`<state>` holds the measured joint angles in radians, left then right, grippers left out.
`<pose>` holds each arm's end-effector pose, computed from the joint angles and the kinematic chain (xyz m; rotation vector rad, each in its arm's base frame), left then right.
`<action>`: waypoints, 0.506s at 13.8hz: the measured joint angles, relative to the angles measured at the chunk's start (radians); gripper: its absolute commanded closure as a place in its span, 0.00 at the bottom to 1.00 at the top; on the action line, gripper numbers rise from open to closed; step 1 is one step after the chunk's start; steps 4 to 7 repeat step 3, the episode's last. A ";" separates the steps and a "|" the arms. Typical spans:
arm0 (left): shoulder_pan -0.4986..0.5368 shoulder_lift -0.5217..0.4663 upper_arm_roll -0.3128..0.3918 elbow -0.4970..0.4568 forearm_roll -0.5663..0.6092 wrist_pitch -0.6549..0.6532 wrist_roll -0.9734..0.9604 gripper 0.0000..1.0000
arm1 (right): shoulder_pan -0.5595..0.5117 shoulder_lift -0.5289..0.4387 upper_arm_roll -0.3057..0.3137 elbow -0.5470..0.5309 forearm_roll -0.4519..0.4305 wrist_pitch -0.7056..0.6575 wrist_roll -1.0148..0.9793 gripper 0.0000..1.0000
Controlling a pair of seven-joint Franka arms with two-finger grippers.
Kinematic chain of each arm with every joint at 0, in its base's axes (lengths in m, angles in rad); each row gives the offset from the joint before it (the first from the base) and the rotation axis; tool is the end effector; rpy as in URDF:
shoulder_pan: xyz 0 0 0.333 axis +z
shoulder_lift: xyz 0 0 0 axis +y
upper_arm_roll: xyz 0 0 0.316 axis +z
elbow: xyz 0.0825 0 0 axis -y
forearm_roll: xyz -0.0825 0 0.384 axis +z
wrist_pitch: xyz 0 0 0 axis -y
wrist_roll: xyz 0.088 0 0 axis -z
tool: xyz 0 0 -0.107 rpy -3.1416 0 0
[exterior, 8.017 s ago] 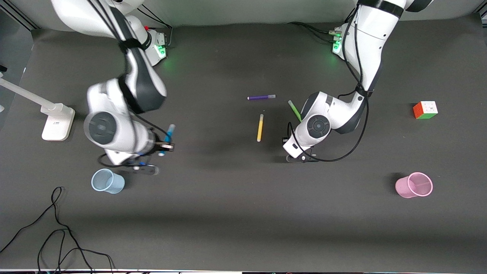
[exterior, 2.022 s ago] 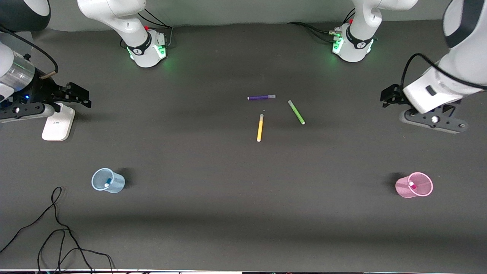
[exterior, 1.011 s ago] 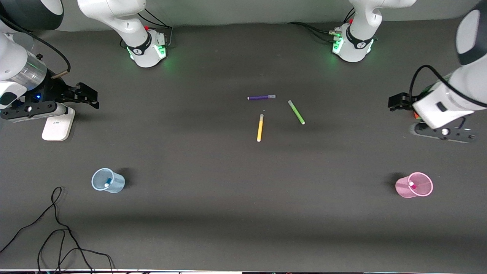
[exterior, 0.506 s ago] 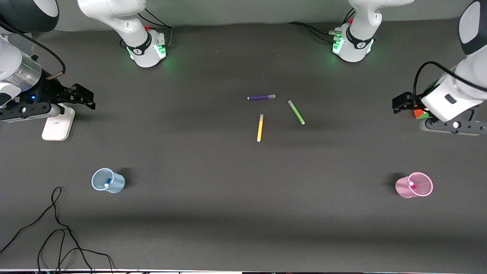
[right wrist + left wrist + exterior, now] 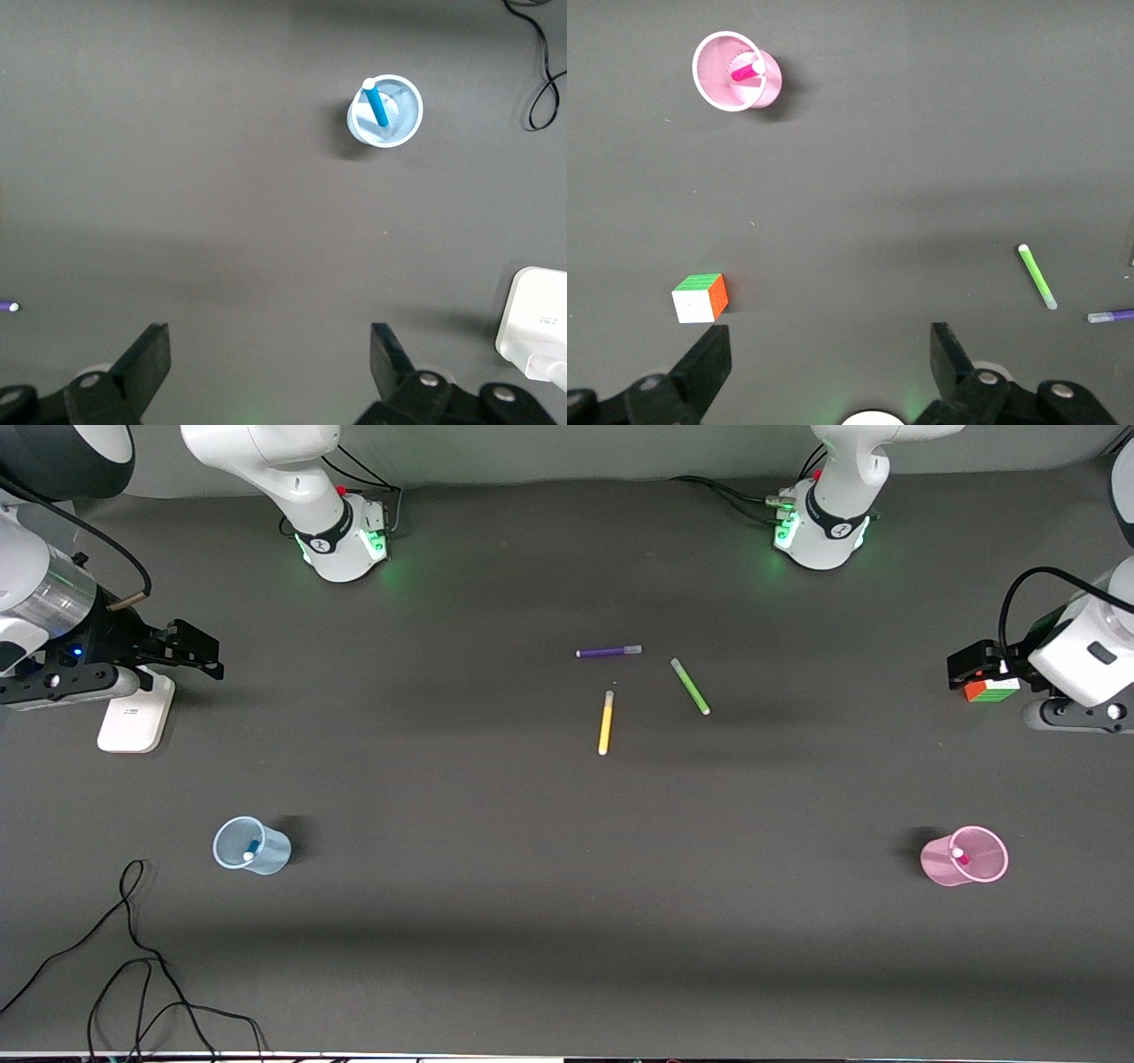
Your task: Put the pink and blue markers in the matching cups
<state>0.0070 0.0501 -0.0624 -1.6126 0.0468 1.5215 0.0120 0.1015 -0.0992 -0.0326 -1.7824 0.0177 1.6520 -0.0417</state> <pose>0.5597 -0.0250 0.5732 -3.0855 0.1058 0.2166 0.5249 0.0373 0.5848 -3.1162 -0.1702 0.0492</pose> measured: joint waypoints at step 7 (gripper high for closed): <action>0.000 0.000 -0.001 -0.003 0.000 0.001 0.000 0.00 | 0.000 0.000 0.000 0.000 0.001 0.000 0.000 0.00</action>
